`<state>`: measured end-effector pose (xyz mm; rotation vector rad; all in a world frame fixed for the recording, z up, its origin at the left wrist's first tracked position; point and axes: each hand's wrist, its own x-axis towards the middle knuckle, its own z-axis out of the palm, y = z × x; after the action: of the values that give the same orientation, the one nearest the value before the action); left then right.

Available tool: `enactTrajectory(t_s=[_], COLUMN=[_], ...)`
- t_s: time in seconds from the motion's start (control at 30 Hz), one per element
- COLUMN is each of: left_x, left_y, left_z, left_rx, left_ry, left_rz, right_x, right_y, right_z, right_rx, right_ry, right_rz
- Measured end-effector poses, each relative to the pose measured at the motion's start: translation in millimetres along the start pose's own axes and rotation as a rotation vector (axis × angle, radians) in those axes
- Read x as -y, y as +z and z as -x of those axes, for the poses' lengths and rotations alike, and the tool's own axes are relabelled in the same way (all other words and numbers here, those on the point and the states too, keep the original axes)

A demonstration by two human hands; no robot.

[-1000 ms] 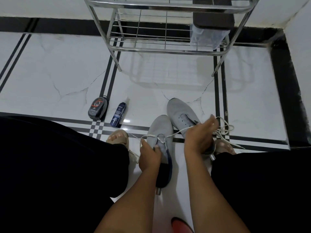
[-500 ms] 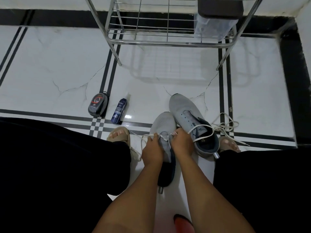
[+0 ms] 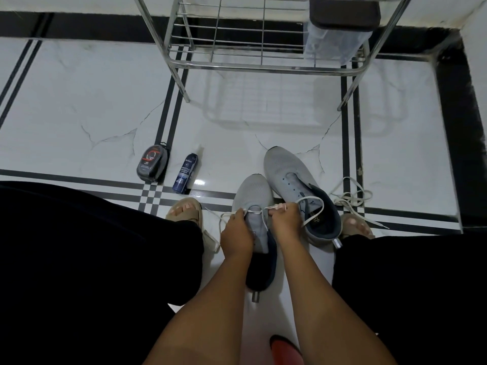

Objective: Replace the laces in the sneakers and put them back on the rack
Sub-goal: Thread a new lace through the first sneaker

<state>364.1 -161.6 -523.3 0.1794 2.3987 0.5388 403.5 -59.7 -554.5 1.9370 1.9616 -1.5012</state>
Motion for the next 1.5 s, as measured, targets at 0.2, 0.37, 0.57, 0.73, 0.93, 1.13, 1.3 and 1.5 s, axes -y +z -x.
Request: enactTrajectory(t_s=[0.2, 0.37, 0.57, 0.73, 0.93, 1.13, 1.3, 1.5], left_x=[4.3, 10.3, 11.3, 10.8, 13.7, 9.6, 13.6, 15.0], left_y=[-0.8, -1.3, 1.1, 1.9, 1.3, -0.7, 4.2, 6.7], left_z=[-24.0, -39.5, -46.1, -53.7, -50.6, -47.7, -46.2, -37.2], left_rx=[-0.107, -0.086, -0.167, -0.122, -0.086, -0.066, -0.085, -0.126], left_ry=[-0.113, -0.051, -0.003, -0.013, -0.078, -0.081, -0.091, -0.034], left_rz=[0.041, 0.000, -0.103, -0.157, -0.051, -0.033, 0.009, 0.018], right_x=[1.4, -1.8, -0.3, -1.1, -1.3, 1.6, 4.5, 0.9], right_y=[-10.6, -6.8, -2.3, -0.9, 0.5, 1.0, -5.3, -5.4], right_z=[-4.0, 2.2, 4.4, 3.2, 2.7, 1.7, 2.9, 4.7], right_rx=[0.158, 0.077, 0.017, 0.050, 0.067, 0.100, 0.114, 0.139], right_ry=[-0.167, -0.278, -0.281, -0.110, 0.017, 0.030, -0.036, -0.142], right_rz=[0.295, 0.422, 0.421, 0.147, -0.078, -0.031, 0.073, 0.161])
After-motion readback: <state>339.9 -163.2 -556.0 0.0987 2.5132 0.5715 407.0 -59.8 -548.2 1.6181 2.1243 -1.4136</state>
